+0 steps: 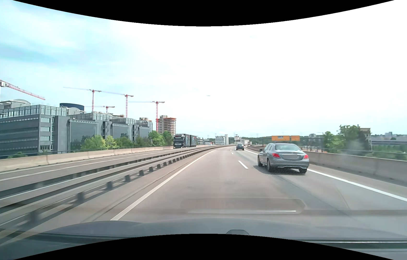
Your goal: Follow the waypoints while adhering to traffic rules and regulations
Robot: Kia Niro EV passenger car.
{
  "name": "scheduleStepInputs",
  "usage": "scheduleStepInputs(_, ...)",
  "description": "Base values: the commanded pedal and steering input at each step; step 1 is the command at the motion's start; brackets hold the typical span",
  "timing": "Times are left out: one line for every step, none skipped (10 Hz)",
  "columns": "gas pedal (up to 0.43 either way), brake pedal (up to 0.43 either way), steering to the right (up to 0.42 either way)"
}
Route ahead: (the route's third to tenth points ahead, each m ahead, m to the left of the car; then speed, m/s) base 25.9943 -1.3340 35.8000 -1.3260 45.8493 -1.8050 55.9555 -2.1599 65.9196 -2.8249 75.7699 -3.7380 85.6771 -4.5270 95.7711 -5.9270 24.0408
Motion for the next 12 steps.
scheduleStepInputs(0.079,0.0,0.001)
scheduleStepInputs(0.079,0.0,0.001)
scheduleStepInputs(0.079,0.0,0.001)
scheduleStepInputs(0.079,0.0,0.002)
scheduleStepInputs(0.079,0.0,0.002)
scheduleStepInputs(0.079,0.0,0.002)
scheduleStepInputs(0.079,0.0,0.002)
scheduleStepInputs(0.079,0.0,0.001)
scheduleStepInputs(0.079,0.0,0.001)
scheduleStepInputs(0.079,0.0,0.001)
scheduleStepInputs(0.079,0.0,0.002)
scheduleStepInputs(0.079,0.0,0.003)
